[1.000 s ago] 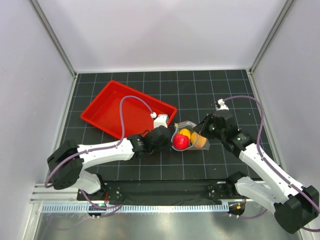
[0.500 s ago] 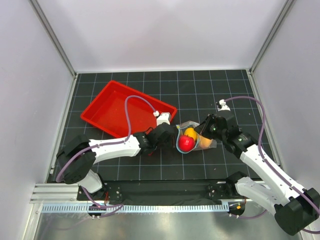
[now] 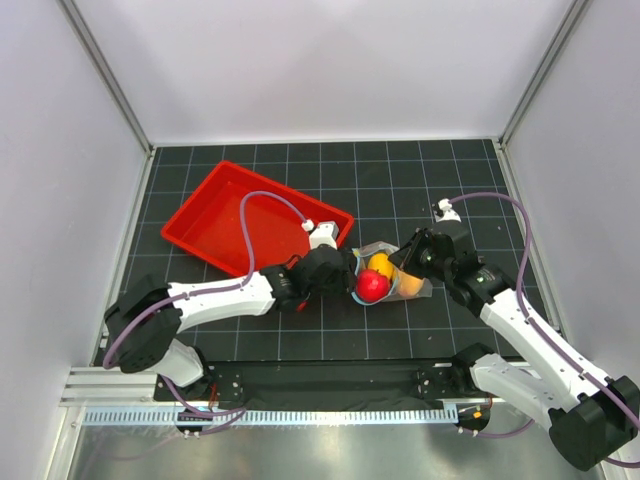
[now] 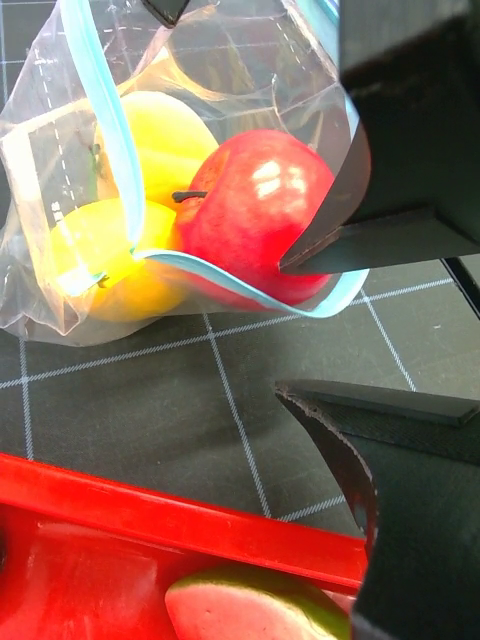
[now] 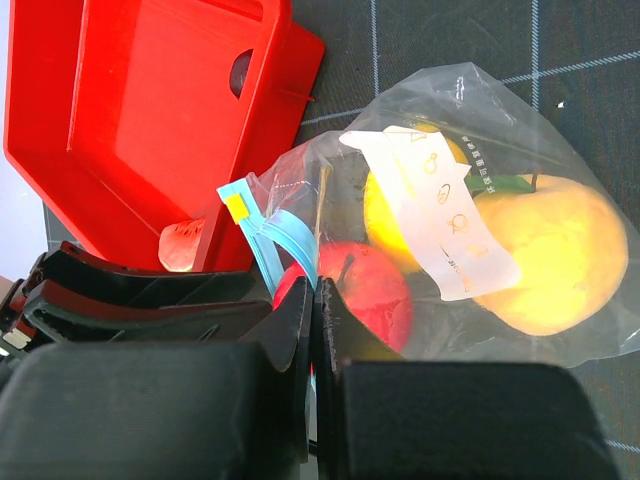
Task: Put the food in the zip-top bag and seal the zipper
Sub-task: Adjust the zipper food storage bag at the center of the board.
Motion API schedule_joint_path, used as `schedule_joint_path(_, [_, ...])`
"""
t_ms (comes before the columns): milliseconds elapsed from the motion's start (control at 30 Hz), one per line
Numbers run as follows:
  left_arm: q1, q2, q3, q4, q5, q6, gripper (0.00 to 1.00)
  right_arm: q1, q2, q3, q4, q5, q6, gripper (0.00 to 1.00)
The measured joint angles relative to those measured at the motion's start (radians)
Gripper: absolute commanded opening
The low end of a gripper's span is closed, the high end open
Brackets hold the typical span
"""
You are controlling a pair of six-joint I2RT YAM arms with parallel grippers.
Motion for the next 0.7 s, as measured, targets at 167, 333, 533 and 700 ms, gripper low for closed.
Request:
schedule_joint_path(167, [0.000,0.000,0.000,0.003,0.001,-0.002,0.50,0.000,0.000,0.000,0.000,0.000,0.000,0.01])
schedule_joint_path(333, [0.000,0.021,0.000,0.011,0.002,-0.002,0.47,0.000,0.000,0.000,0.000,0.000,0.000,0.01])
schedule_joint_path(533, [0.000,0.119,0.000,0.052,0.018,-0.006,0.32,0.000,0.000,0.000,0.000,-0.001,0.000,0.01])
schedule_joint_path(700, [0.000,0.162,0.005,0.070,0.042,0.002,0.00,0.000,0.000,0.000,0.000,-0.003,-0.002,0.01])
